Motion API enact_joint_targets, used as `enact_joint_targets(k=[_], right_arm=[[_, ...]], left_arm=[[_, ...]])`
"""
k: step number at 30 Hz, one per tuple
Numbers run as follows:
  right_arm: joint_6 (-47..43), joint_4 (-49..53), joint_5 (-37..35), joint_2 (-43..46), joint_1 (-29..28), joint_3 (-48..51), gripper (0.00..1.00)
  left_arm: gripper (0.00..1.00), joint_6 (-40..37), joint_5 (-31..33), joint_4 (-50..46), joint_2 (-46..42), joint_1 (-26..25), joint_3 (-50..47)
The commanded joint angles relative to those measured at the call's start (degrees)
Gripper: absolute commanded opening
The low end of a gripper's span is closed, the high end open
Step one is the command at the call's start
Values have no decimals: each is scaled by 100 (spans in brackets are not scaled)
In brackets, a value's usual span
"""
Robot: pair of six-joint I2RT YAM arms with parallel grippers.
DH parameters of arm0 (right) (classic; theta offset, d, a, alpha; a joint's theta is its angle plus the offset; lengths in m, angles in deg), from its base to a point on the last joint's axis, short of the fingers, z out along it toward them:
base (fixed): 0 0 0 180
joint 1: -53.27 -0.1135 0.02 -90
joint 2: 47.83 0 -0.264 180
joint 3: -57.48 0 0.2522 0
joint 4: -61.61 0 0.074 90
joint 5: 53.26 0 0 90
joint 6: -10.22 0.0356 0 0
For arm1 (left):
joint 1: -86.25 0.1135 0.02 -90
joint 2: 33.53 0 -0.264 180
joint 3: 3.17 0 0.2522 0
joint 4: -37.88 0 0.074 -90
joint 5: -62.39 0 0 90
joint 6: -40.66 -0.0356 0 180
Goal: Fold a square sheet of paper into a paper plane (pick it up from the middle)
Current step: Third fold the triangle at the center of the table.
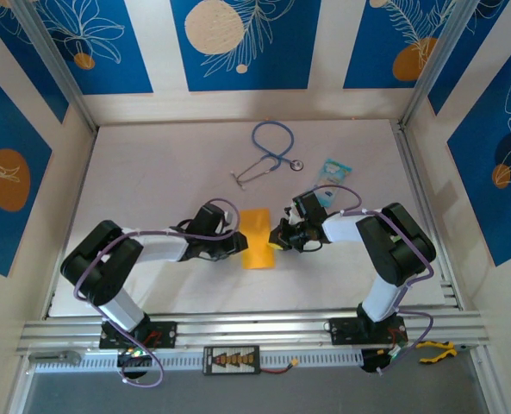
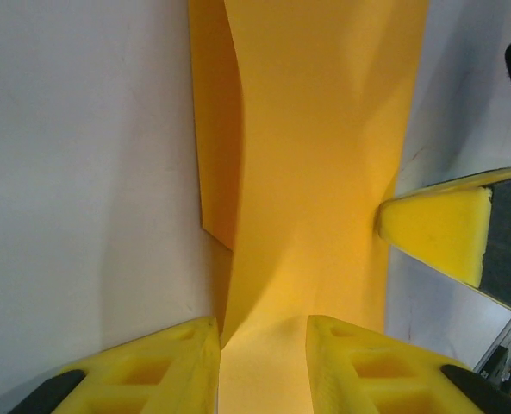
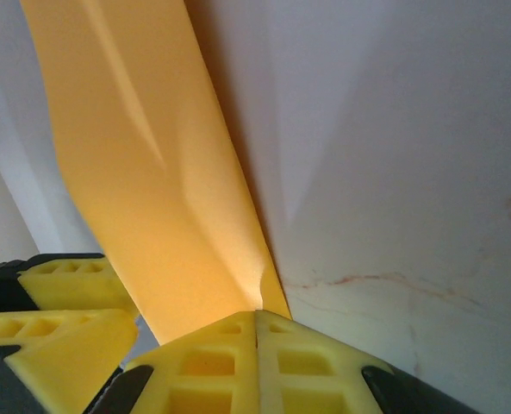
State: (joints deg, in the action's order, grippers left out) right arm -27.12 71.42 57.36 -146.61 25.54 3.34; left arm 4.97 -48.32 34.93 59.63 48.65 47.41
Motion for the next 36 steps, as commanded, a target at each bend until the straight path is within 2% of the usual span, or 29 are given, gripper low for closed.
enact_joint_targets(k=[1,5,14,19,27,29,34,35,36], right_arm=[[69,636,-392,-123,19,238,3],[68,629,-389,-107,22,232,3],[61,649,-392,-86,22,235,3],[60,662,-410,-64,22,239,3],[44,625,-380,-20,20,238,4],[-17,550,-333,40,22,260,6],[-406,703,-365,533,30,164,14],[-452,735,-405,655,30,158,17],[-482,751,-455,814,30,157,24]], left_arm=[[33,105,62,368,-37,182,-162],[34,205,-22,645,-25,230,-247],[27,527,-258,1212,116,241,-432],[24,564,-249,1178,44,240,-482],[10,563,-180,1014,-73,245,-496],[4,564,-153,930,-114,253,-478],[3,554,-119,714,-285,250,-429],[3,548,-113,653,-305,251,-413],[2,544,-109,577,-329,248,-380]])
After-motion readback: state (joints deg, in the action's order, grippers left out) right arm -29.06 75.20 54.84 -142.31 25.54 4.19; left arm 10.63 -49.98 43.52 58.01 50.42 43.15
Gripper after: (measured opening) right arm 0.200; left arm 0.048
